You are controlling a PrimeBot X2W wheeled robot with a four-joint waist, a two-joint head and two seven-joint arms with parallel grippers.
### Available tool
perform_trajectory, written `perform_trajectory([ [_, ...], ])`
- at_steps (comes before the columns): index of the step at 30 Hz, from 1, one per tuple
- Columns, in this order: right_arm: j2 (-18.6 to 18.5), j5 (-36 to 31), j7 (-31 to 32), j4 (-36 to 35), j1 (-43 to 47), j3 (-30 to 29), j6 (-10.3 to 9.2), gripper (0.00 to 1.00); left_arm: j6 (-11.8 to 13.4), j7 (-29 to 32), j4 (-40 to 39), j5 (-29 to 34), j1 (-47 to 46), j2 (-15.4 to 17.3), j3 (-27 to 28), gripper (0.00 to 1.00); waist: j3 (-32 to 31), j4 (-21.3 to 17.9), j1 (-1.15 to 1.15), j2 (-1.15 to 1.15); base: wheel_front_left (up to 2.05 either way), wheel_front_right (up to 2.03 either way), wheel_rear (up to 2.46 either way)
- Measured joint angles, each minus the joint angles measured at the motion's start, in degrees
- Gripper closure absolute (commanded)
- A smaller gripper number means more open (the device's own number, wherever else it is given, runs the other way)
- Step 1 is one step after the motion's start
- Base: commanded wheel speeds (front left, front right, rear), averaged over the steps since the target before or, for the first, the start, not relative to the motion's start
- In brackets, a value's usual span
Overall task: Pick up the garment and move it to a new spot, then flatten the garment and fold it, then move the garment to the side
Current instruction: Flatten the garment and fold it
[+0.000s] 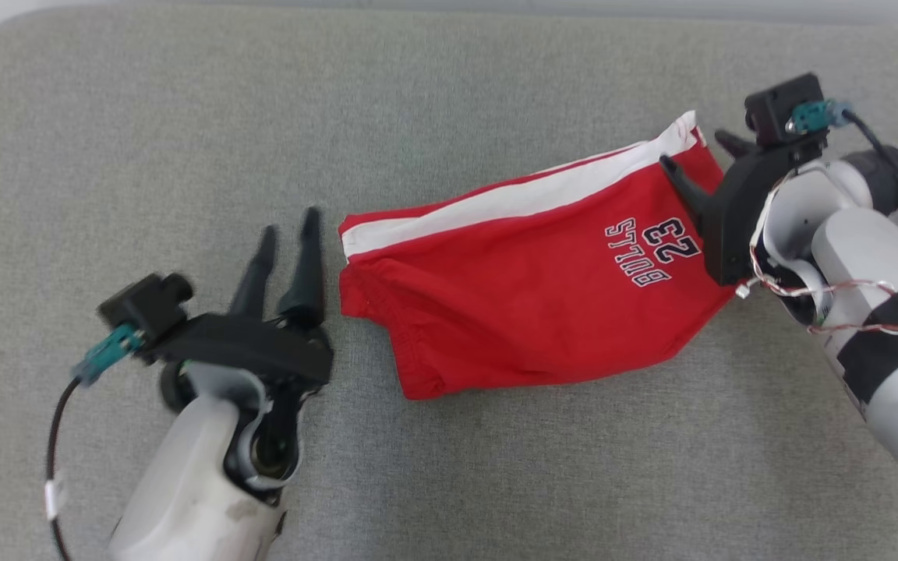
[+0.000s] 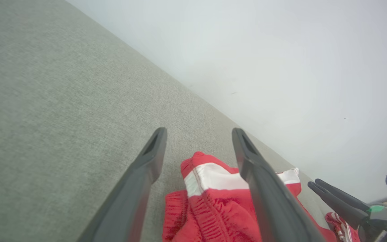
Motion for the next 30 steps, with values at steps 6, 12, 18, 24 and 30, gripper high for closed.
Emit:
perform_trajectory([
  [6,-2.4,4.0,1.5,-0.5,2.8,1.1,0.00,0.00,1.9,-1.6,-5.2,9.3,6.3,2.1,6.0,0.00,-3.0,-0.4,0.00,0.00,0.00,0.00,0.00],
  [12,-3.2,6.4,1.7,0.4,5.4,0.2,0.00,0.00,2.7,-1.7,-13.8,19.8,14.2,0.7,13.4,0.00,-5.0,-0.3,-0.01,-0.01,0.00,0.00,0.00],
  [18,-3.2,7.9,1.9,4.7,6.5,-2.8,0.00,0.00,2.7,-1.8,-21.8,31.3,22.3,-0.9,18.0,0.00,-4.7,1.4,0.00,0.00,0.00,0.00,0.00],
  [24,-2.2,7.9,1.7,8.4,6.0,-4.9,0.00,0.00,2.1,-1.8,-24.0,37.3,28.1,-1.3,18.2,0.00,-3.2,2.7,0.00,-0.01,0.00,0.00,0.00],
  [30,-1.4,7.8,1.4,12.8,4.6,-7.0,0.00,0.00,2.1,-1.8,-25.3,39.6,30.6,-1.3,18.1,0.00,-1.7,4.3,0.00,0.00,0.00,0.00,0.00],
])
